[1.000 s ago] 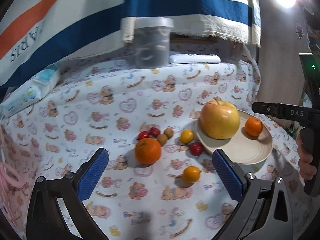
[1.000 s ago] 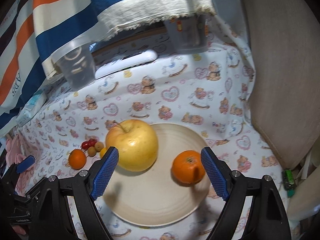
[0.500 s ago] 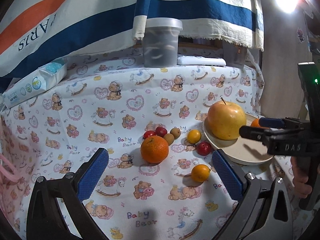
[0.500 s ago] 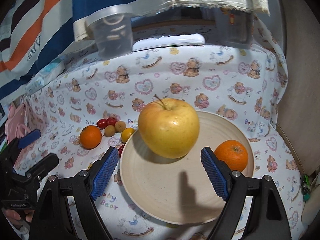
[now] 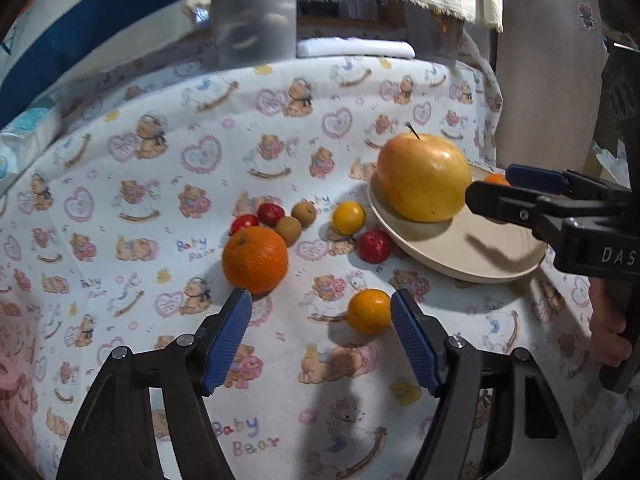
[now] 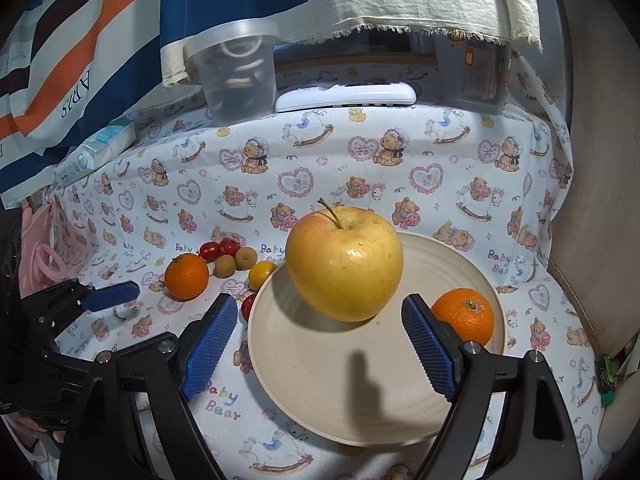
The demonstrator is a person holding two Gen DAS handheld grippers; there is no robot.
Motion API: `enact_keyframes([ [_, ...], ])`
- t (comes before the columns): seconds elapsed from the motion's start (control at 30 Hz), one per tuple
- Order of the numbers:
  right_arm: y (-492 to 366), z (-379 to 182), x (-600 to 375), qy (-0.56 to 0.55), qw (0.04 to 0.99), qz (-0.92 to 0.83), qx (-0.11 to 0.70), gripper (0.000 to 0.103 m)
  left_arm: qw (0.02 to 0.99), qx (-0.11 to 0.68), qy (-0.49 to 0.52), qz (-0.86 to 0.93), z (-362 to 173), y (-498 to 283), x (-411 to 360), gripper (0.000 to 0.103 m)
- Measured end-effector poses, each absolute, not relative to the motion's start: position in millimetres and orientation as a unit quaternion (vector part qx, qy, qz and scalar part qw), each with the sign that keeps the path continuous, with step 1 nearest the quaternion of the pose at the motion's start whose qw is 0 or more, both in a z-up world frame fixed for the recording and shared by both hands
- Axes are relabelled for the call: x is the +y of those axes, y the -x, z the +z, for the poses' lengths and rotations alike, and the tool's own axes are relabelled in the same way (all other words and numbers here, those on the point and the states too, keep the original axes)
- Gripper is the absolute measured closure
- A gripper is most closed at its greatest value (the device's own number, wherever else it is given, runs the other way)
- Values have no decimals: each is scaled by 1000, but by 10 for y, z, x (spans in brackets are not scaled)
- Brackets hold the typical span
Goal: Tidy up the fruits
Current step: 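Move the left tool to the small orange fruit and grasp it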
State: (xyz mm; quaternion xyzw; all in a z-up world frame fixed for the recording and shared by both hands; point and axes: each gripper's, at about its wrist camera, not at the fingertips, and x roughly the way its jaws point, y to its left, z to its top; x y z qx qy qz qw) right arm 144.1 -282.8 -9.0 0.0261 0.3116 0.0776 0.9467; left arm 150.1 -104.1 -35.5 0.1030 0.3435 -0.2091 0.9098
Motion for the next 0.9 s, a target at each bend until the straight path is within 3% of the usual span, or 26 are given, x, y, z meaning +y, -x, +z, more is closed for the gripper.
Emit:
enact_keyframes([
  [0.17, -1431, -69, -2853, -31, 948, 75, 308, 17, 886, 377, -124, -239, -459, -1544, -1187, 36],
  [0.23, -1428, -60, -2870, -31, 949, 71, 305, 17, 876, 391, -134, -248, -507, -1577, -1258, 46],
  [0.3, -1430, -57, -2886, -34, 949, 68, 306, 17, 869, 401, -130, -259, -527, -1610, -1292, 49],
  [0.43, -1450, -67, -2911, -43, 947, 70, 312, 17, 861, 413, -124, -270, -559, -1646, -1335, 69],
  [0.9, -1448, -72, -2864, -31, 947, 67, 312, 17, 873, 391, -121, -265, -516, -1603, -1293, 75],
])
